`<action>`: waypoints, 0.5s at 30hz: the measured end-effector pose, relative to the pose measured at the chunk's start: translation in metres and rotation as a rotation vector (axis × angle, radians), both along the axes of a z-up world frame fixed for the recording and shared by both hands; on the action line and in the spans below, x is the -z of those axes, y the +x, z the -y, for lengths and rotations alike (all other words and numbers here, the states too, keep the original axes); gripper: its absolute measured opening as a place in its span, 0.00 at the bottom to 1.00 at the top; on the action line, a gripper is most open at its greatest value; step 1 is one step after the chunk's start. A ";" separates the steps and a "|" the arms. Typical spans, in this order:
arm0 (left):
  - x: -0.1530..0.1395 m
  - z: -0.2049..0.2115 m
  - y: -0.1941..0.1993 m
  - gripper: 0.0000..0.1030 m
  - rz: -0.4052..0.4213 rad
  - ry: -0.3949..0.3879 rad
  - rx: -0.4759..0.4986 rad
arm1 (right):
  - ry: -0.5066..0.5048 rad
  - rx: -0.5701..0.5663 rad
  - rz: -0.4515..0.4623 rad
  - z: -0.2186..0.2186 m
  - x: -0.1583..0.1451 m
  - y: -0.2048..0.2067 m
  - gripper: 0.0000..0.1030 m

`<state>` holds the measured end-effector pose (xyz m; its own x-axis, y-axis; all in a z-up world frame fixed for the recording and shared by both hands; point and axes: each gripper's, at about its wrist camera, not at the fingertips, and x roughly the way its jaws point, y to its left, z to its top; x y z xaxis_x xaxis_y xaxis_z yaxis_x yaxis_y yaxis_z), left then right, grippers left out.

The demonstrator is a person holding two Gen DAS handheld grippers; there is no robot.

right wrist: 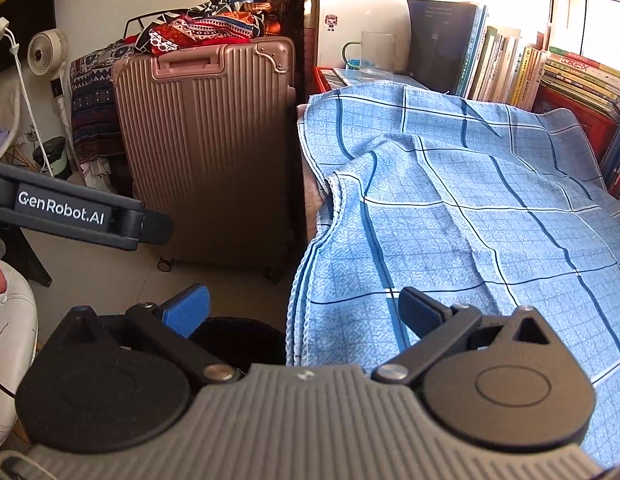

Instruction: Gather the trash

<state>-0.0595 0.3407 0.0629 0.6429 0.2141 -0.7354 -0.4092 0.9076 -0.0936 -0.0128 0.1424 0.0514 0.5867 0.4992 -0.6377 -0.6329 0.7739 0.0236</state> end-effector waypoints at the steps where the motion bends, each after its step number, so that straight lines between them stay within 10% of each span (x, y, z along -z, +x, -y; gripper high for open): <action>1: 0.001 0.000 0.000 1.00 -0.004 -0.006 0.000 | -0.001 0.001 0.000 0.001 0.000 0.000 1.00; 15: 0.019 0.006 -0.007 1.00 -0.132 -0.026 -0.115 | -0.016 0.021 -0.135 0.010 -0.002 -0.002 1.00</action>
